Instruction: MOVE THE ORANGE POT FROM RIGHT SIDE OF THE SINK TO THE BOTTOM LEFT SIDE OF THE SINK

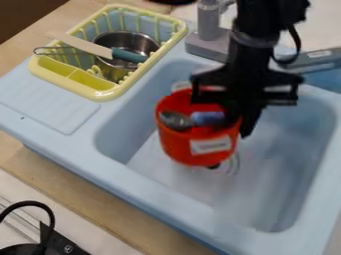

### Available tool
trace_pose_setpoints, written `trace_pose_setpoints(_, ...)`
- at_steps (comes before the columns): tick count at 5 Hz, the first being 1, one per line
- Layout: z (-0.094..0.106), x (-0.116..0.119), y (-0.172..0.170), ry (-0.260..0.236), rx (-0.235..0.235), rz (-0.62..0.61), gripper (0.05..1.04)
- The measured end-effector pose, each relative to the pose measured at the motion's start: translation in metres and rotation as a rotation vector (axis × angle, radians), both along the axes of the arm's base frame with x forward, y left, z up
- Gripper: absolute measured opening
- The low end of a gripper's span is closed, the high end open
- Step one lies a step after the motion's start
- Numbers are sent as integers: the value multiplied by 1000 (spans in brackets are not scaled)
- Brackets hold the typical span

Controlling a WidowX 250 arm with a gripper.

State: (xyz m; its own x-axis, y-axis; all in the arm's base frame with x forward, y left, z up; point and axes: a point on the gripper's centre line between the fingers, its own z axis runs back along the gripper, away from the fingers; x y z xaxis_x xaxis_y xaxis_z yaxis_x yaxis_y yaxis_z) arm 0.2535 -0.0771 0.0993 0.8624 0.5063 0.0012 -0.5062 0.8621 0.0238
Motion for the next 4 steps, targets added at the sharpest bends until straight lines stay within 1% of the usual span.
trace_pose_setpoints(1, 16, -4, -1, 13, -10, -23, 55)
trace_pose_setpoints(2, 31, -8, -6, 7, -48, -21, 55)
trace_pose_setpoints(3, 27, -11, -4, 15, -38, -18, 55)
trace_pose_setpoints(4, 9, -15, 6, 18, -23, 7, 55)
